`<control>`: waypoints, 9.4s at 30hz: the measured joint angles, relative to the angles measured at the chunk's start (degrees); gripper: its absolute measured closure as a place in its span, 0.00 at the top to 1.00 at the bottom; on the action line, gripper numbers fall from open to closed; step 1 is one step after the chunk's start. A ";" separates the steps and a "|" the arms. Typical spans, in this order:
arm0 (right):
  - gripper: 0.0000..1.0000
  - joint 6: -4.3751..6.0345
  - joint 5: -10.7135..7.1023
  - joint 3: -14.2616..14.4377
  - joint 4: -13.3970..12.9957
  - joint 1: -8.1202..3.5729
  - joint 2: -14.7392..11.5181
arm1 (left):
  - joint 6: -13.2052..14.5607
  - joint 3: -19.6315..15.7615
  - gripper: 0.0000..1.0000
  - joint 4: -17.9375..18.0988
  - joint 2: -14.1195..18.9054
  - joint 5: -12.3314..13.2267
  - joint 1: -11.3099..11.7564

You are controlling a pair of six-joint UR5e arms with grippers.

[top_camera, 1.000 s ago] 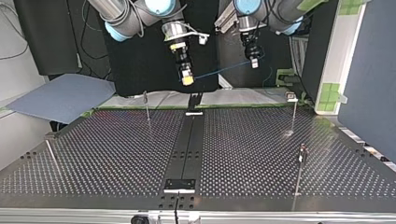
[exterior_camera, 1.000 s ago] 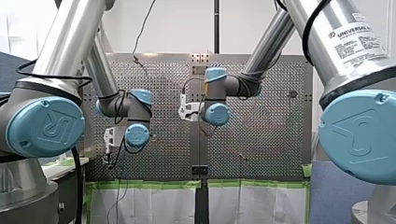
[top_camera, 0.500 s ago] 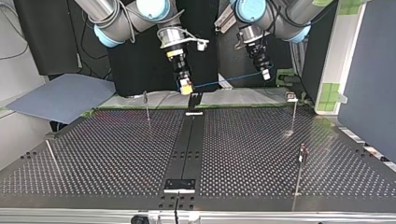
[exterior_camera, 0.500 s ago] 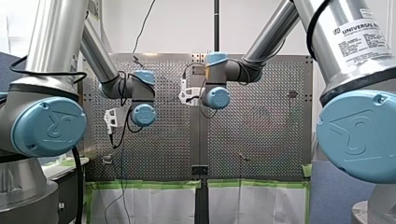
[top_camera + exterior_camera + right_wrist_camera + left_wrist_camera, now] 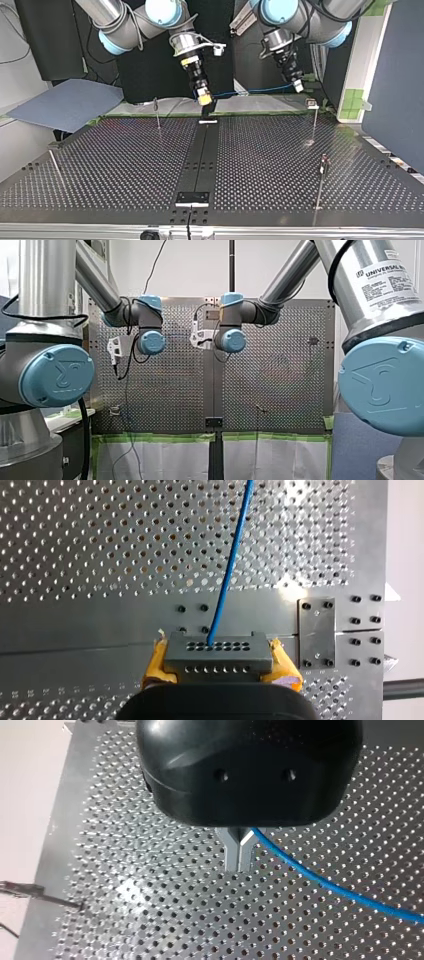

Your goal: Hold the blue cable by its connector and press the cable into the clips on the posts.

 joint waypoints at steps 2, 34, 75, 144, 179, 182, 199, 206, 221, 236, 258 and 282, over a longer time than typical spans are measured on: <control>0.00 0.39 -0.40 -0.41 0.09 -0.01 0.00 | 0.04 0.24 0.00 -1.14 1.14 0.33 0.29; 0.00 2.56 -4.35 -5.82 2.20 0.51 0.21 | -0.87 4.97 0.00 -8.00 10.78 3.64 1.69; 0.00 5.14 -7.12 -14.98 5.74 -0.05 1.13 | -7.46 15.53 0.00 -10.25 8.88 13.88 13.54; 0.00 4.16 -6.35 -26.28 9.78 -2.49 5.98 | -12.12 25.65 0.00 -7.56 -0.90 32.47 27.22; 0.00 4.07 -10.08 -34.01 11.48 -7.10 10.29 | -16.68 31.34 0.00 -6.60 -6.93 40.81 29.76; 0.00 4.21 -10.19 -34.67 11.87 -7.31 10.57 | -16.86 31.41 0.00 -6.60 -7.02 40.85 29.77; 0.00 4.92 -11.88 -35.16 12.67 -8.32 11.37 | -16.75 31.42 0.00 -7.01 -8.54 42.58 29.47; 0.00 4.78 -11.90 -35.16 13.36 -8.16 11.54 | -16.64 31.42 0.38 -7.26 -8.54 42.60 29.48; 0.00 4.41 -11.83 -35.16 14.18 -7.86 11.60 | -13.02 31.39 1.00 -11.81 -8.47 42.21 29.38; 0.00 4.18 -11.76 -35.15 14.68 -7.64 11.61 | -10.32 31.19 1.00 -20.25 -6.17 40.02 29.23; 0.00 4.00 -11.73 -35.17 14.77 -7.67 11.60 | -12.86 27.11 1.00 -31.16 0.74 47.90 29.71; 0.00 4.00 -11.74 -35.16 15.15 -7.90 11.60 | -15.87 23.94 1.00 -33.29 8.79 54.97 29.87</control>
